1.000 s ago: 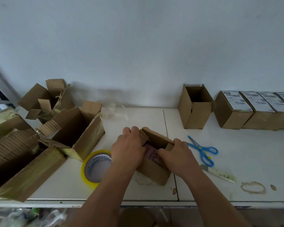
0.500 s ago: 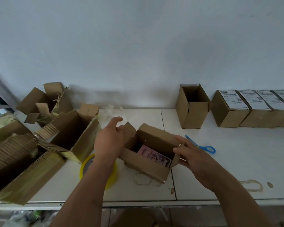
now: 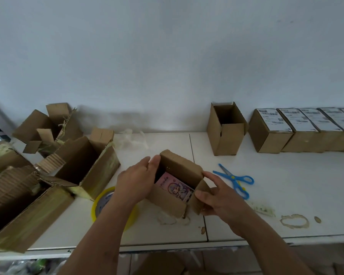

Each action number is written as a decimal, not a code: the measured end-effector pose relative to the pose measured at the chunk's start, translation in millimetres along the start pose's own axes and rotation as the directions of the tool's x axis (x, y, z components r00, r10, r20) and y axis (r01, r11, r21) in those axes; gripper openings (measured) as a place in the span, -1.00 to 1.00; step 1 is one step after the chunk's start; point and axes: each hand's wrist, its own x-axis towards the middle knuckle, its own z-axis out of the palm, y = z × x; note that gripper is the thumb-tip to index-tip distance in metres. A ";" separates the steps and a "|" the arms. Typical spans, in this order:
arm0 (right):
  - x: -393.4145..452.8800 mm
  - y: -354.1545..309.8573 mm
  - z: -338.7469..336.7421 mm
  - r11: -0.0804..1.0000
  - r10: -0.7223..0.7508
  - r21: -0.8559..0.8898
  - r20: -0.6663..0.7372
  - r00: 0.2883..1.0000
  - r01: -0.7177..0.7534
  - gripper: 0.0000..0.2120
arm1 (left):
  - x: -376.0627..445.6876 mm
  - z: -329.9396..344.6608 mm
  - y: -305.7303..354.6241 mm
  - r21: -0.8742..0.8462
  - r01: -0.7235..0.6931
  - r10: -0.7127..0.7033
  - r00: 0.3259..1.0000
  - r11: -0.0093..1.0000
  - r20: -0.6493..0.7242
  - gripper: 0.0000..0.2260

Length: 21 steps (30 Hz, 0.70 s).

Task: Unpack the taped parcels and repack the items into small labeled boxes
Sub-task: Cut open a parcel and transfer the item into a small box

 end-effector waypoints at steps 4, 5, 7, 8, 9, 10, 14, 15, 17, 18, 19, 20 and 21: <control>5.4 2.9 10.8 0.950 -0.109 -0.301 -0.068 0.992 0.084 -0.46 | 11.7 7.4 -13.9 0.104 -0.031 0.045 0.991 0.994 -0.126 -0.55; 7.4 4.1 14.7 0.934 -0.131 -0.345 -0.076 0.988 0.098 -0.45 | 13.2 10.3 -18.5 0.132 -0.020 0.046 0.978 0.991 -0.202 -0.55; 9.3 4.5 25.2 0.904 -0.168 -0.412 -0.091 0.982 0.116 -0.45 | 13.7 13.9 -24.2 0.175 0.020 0.045 0.932 0.984 -0.361 -0.53; 10.4 4.5 31.0 0.891 -0.182 -0.438 -0.105 0.978 0.119 -0.44 | 14.2 14.8 -26.2 0.186 0.031 0.054 0.899 0.982 -0.434 -0.52; 11.7 4.8 36.8 0.882 -0.200 -0.456 -0.128 0.971 0.122 -0.43 | 15.1 15.2 -27.9 0.188 0.036 0.059 0.878 0.982 -0.475 -0.52; 12.5 4.4 42.2 0.875 -0.211 -0.469 -0.150 0.966 0.119 -0.42 | 15.2 13.9 -28.0 0.178 0.036 0.053 0.880 0.983 -0.473 -0.52; 20.5 -2.1 60.5 0.863 -0.226 -0.498 -0.217 0.950 0.091 -0.39 | 16.9 14.7 -28.9 0.044 0.025 -0.005 0.913 0.999 -0.409 -0.55; 23.4 -4.9 64.6 0.858 -0.234 -0.507 -0.231 0.944 0.089 -0.38 | 16.5 15.6 -29.4 0.023 0.024 -0.013 0.917 0.999 -0.399 -0.55; 29.9 -11.4 72.3 0.848 -0.252 -0.524 -0.255 0.933 0.086 -0.36 | 15.3 16.9 -29.6 0.006 0.023 -0.019 0.922 1.000 -0.387 -0.53; 33.8 -14.1 75.8 0.842 -0.267 -0.531 -0.266 0.926 0.091 -0.34 | 14.6 17.1 -29.8 0.009 0.024 -0.018 0.925 1.000 -0.379 -0.53; 37.5 -16.3 78.8 0.840 -0.283 -0.534 -0.277 0.918 0.098 -0.33 | 14.4 17.5 -30.5 0.023 0.023 -0.013 0.931 0.999 -0.365 -0.54; 40.6 -17.9 81.3 0.840 -0.294 -0.533 -0.283 0.913 0.105 -0.33 | 14.5 17.7 -31.6 0.048 0.020 -0.002 0.939 0.999 -0.344 -0.55; 43.2 -19.1 83.3 0.838 -0.305 -0.533 -0.278 0.911 0.118 -0.33 | 15.0 18.0 -33.9 0.073 0.020 0.005 0.946 0.997 -0.325 -0.56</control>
